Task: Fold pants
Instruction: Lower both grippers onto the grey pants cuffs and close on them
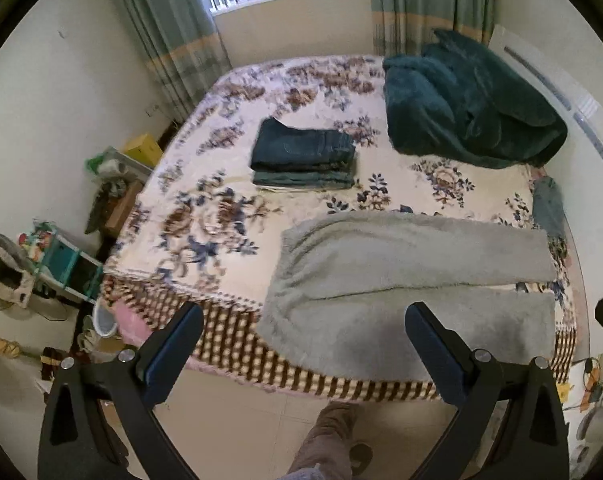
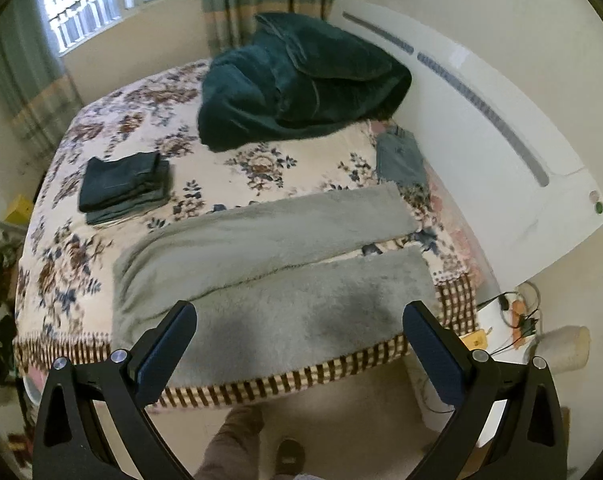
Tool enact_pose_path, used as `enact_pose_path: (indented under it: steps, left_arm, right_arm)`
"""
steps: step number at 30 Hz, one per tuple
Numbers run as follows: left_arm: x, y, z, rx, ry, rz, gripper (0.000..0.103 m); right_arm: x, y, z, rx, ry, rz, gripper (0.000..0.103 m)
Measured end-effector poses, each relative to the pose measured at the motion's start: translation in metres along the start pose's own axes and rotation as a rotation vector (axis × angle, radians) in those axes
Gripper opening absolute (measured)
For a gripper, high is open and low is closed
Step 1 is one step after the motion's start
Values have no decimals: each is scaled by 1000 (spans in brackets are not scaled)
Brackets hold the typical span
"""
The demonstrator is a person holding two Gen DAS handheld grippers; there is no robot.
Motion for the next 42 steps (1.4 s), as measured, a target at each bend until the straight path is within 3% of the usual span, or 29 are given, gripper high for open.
enact_pose_path:
  steps: [5, 11, 17, 22, 27, 32, 34, 36, 37, 38, 39, 40, 42]
  left_arm:
    - [94, -21, 55, -46, 89, -37, 103]
    - [245, -45, 103, -116, 247, -21, 103]
    - [372, -66, 119, -229, 421, 18, 103]
    - [469, -90, 112, -322, 587, 35, 103]
    - [530, -98, 106, -518, 710, 19, 101]
    - [551, -96, 100, -662, 742, 67, 97]
    - [555, -95, 96, -694, 746, 82, 84]
    - [555, -91, 93, -713, 739, 97, 55]
    - [554, -89, 93, -715, 726, 99, 48]
    - [550, -85, 92, -719, 705, 103, 30]
    - [540, -79, 90, -733, 669, 107, 17]
    - [532, -74, 89, -753, 642, 96, 13]
    - [517, -62, 82, -801, 591, 42, 8]
  right_arm:
    - [111, 7, 60, 72, 71, -43, 103]
    - [267, 8, 114, 157, 197, -87, 103]
    - [424, -15, 145, 262, 299, -103, 103]
    - [548, -55, 160, 389, 393, -121, 103]
    - [639, -103, 166, 557, 471, -126, 103]
    - [702, -136, 179, 635, 504, -163, 103]
    - [725, -142, 178, 633, 542, -179, 99]
    - [740, -144, 172, 629, 585, -177, 88]
    - [745, -143, 170, 628, 597, -165, 85]
    - [749, -142, 168, 621, 605, -151, 80]
    - [750, -142, 165, 613, 605, -142, 67]
    - [751, -141, 165, 607, 599, -136, 59]
    - [744, -143, 159, 608, 584, -101, 23]
Point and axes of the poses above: each gripper's, at about its wrist camera, not at the fingertips, and x roughly the way its jaws point, y to its left, z to its top, the point moved 3 cm from there along x, roughly the way its jaws point, and after that the axes turned 1 degree about x, right-handed, at the moved point
